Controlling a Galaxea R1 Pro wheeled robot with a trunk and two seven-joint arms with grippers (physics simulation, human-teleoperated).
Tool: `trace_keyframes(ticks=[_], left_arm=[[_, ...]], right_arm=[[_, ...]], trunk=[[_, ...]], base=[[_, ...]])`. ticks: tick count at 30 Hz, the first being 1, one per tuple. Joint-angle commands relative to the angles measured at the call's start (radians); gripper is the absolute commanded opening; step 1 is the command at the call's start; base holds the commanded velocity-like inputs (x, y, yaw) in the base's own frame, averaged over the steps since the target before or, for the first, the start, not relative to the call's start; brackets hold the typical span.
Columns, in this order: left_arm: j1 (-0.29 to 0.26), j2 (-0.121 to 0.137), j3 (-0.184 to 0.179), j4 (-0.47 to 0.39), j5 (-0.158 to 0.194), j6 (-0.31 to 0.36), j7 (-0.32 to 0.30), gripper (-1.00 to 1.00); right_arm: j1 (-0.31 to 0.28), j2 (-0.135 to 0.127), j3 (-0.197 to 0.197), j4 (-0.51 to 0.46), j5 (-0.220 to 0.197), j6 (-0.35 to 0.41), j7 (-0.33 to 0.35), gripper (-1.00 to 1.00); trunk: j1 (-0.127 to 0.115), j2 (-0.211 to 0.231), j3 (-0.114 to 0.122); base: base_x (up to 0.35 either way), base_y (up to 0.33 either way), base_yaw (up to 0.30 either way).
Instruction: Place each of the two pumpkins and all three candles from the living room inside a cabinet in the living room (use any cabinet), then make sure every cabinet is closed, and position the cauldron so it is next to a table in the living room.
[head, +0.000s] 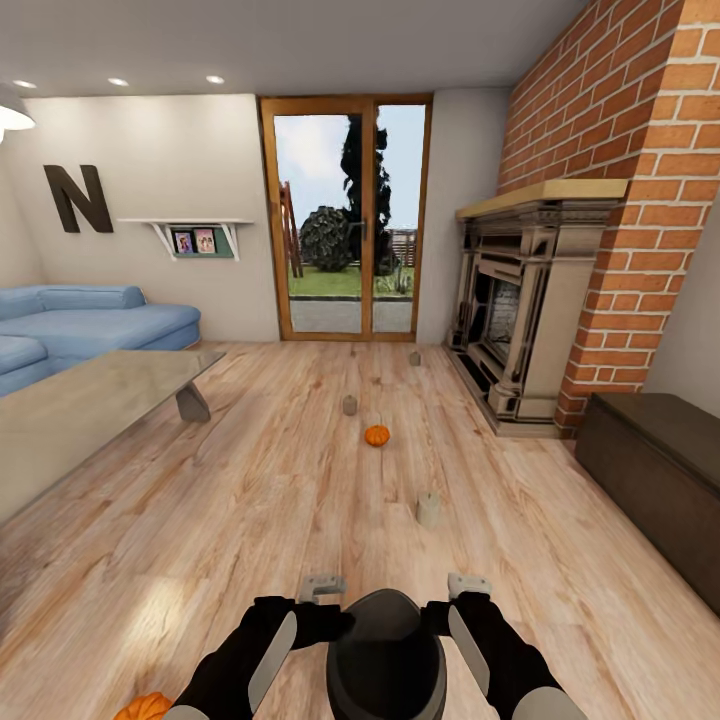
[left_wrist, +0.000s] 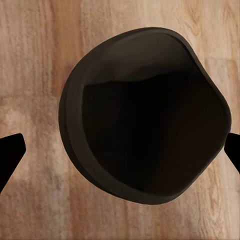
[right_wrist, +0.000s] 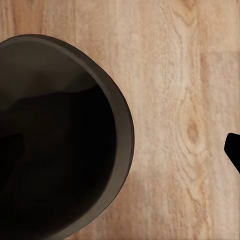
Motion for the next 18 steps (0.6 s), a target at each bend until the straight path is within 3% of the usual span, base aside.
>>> trace_keyframes(ticks=[1,18], left_arm=[[0.0,0.0,0.0,-0.001,0.0,0.004,-0.001,1.0],[0.0,0.0,-0.002,0.0,0.001,0.005,-0.002,1.0]], right_arm=[[0.0,-0.001,0.003,-0.001,-0.01,0.003,-0.008,1.0],[0.0,0.0,0.003,0.001,-0.01,0.003,-0.008,1.0]], trunk=[[0.004,-0.007,-0.004],[0.069,-0.126,-0.057]], base=[[0.0,0.0,0.0],[0.0,0.0,0.0]])
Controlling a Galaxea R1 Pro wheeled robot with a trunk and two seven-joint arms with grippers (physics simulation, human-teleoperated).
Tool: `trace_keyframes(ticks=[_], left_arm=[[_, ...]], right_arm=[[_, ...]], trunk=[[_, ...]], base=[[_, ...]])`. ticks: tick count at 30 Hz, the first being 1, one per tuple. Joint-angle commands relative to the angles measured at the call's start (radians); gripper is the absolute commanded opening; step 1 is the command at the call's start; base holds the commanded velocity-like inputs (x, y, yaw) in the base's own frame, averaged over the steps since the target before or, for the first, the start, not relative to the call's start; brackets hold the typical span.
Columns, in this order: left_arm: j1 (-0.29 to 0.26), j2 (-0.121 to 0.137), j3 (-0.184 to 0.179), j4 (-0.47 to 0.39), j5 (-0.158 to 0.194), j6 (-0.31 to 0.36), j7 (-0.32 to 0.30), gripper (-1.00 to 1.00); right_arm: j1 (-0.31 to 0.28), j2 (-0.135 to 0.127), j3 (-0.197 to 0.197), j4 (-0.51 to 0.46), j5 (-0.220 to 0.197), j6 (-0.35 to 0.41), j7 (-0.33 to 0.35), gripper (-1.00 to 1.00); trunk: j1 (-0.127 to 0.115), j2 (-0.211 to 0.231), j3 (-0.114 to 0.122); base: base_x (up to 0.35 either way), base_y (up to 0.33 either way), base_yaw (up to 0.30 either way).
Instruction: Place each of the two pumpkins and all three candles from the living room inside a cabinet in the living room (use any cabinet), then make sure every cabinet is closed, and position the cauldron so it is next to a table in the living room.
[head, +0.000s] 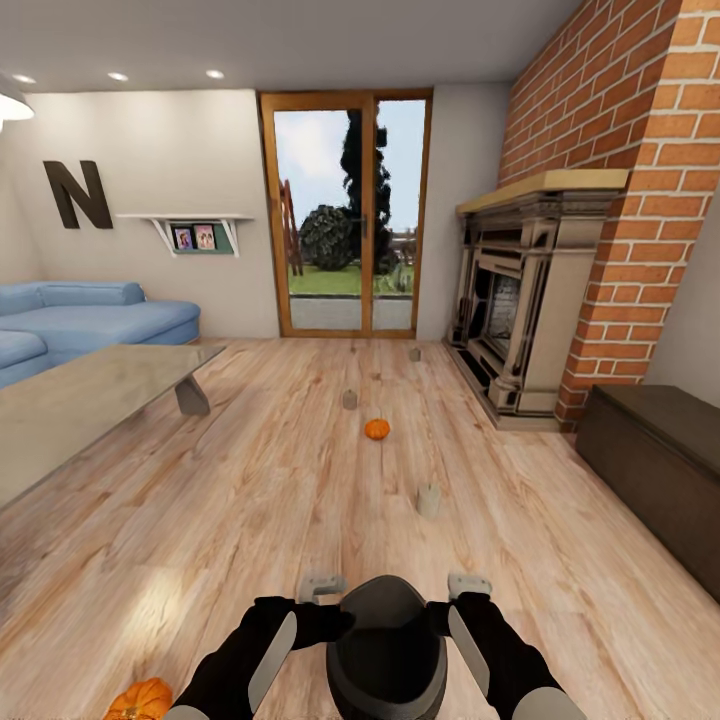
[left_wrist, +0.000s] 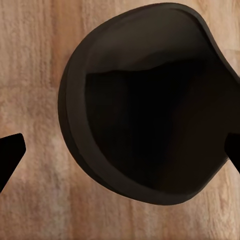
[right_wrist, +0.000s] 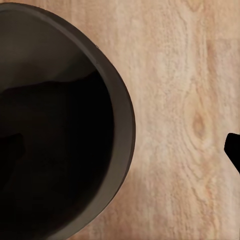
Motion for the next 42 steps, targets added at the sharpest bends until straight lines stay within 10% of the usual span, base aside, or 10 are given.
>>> trace_keyframes(ticks=[1,42], left_arm=[[0.0,0.0,0.0,-0.001,0.0,0.004,-0.002,1.0],[0.0,0.0,0.0,-0.001,-0.001,0.004,-0.002,1.0]], right_arm=[[0.0,0.0,0.003,-0.001,-0.01,0.003,-0.008,1.0],[0.0,0.0,0.003,-0.001,-0.01,0.003,-0.008,1.0]], trunk=[[0.004,-0.008,-0.004],[0.023,-0.023,-0.139]], base=[[0.0,0.0,0.0],[0.0,0.0,0.0]])
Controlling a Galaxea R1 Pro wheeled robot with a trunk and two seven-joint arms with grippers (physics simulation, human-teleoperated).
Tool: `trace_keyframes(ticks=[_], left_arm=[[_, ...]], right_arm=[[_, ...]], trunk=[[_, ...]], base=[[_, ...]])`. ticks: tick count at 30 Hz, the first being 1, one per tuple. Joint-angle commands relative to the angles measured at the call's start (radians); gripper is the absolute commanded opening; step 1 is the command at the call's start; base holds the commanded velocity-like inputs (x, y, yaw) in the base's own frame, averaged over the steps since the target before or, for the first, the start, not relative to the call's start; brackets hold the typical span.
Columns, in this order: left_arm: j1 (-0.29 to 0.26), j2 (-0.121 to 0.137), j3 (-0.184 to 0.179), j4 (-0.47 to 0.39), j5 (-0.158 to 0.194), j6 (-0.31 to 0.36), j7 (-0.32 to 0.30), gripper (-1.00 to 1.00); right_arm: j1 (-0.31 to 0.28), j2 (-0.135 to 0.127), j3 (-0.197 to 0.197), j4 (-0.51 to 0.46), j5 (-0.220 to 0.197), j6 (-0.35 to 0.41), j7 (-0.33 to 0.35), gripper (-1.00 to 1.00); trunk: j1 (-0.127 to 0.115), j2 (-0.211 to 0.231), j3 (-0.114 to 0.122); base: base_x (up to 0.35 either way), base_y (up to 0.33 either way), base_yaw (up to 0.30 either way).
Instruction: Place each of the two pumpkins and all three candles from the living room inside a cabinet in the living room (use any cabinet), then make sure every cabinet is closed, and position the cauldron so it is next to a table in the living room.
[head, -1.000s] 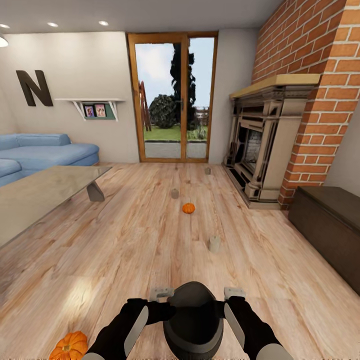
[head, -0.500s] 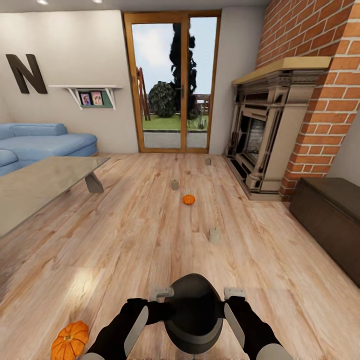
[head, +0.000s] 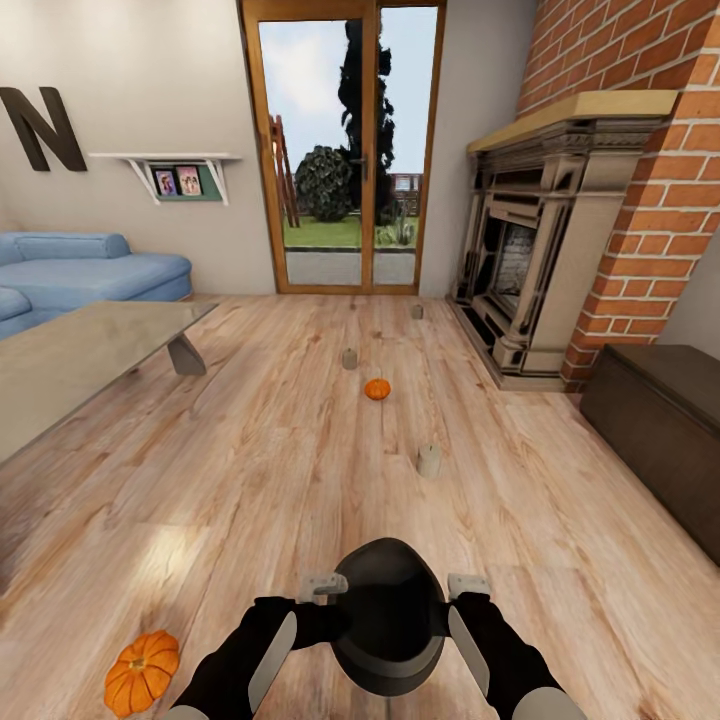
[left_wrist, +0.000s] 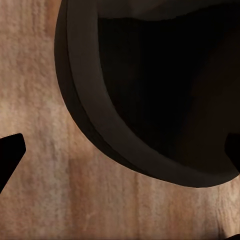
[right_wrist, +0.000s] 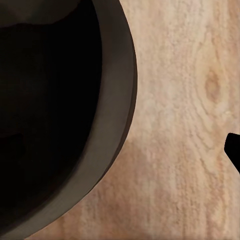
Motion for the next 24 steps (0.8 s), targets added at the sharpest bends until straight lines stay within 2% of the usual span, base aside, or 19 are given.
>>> trace_keyframes(ticks=[1,8,16,24], left_arm=[[0.0,0.0,0.0,-0.001,0.0,0.004,-0.001,1.0],[0.0,0.0,0.0,-0.001,0.0,0.003,-0.001,1.0],[0.0,0.003,0.002,0.001,0.007,-0.081,0.01,1.0],[0.0,0.002,0.002,0.005,0.006,-0.093,0.012,1.0]], right_arm=[[0.0,0.0,0.003,-0.001,-0.01,0.003,-0.008,1.0],[0.0,0.0,0.003,-0.001,-0.01,0.003,-0.008,1.0],[0.0,0.0,0.003,-0.001,-0.01,-0.001,-0.008,1.0],[0.0,0.0,0.003,-0.001,-0.01,-0.001,-0.008,1.0]], trunk=[[0.0,0.0,-0.001],[0.0,0.0,-0.001],[0.0,0.0,-0.001],[0.0,0.0,-0.001]], base=[[0.0,0.0,0.0],[0.0,0.0,0.0],[0.0,0.0,0.0],[0.0,0.0,0.0]])
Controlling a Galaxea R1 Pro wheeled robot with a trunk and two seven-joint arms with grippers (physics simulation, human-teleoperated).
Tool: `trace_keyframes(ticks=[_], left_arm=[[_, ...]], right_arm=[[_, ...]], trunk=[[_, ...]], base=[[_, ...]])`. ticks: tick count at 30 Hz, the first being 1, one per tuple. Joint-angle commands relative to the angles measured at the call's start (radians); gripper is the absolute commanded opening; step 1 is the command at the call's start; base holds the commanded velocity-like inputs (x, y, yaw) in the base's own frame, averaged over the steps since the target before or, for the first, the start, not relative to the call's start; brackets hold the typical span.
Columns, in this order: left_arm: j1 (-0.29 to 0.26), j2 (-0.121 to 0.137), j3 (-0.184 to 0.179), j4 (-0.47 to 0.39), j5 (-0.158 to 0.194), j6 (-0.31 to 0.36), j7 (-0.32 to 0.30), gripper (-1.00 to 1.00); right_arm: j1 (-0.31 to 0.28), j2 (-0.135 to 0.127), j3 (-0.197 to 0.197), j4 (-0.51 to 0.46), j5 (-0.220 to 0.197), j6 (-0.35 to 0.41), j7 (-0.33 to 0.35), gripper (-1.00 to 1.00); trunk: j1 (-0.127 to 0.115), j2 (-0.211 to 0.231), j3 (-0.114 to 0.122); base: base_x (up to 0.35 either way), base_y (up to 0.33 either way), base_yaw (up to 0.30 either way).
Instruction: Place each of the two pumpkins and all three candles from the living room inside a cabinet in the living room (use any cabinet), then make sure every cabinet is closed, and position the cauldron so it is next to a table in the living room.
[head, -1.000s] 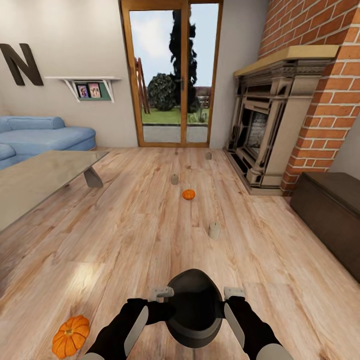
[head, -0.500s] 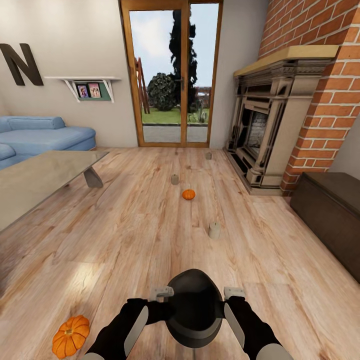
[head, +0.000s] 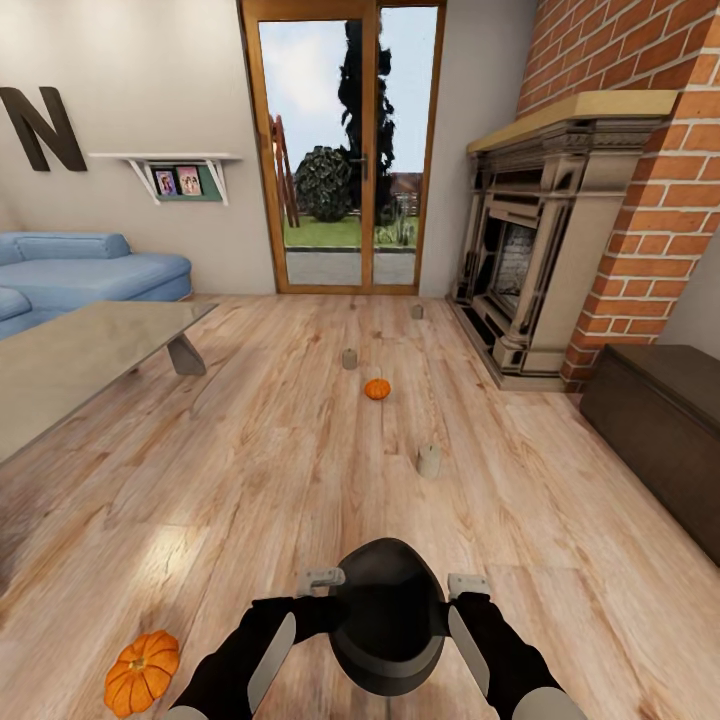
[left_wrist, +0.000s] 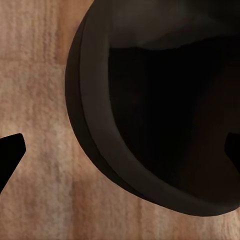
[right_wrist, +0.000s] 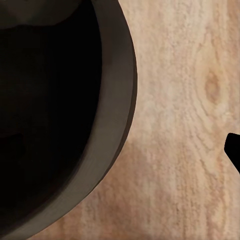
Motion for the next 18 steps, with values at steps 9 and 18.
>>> trace_keyframes(ticks=[9,18], left_arm=[[0.0,0.001,-0.001,-0.001,0.002,0.005,0.0,1.0],[-0.073,0.0,0.001,0.095,0.003,0.012,0.004,1.0]], right_arm=[[0.0,0.0,0.003,-0.001,-0.01,0.003,-0.008,1.0],[0.0,0.0,0.003,-0.001,-0.01,0.003,-0.009,1.0]], trunk=[[0.0,0.0,-0.001],[0.0,0.0,-0.001]], base=[[0.0,0.0,0.0],[0.0,0.0,0.0]])
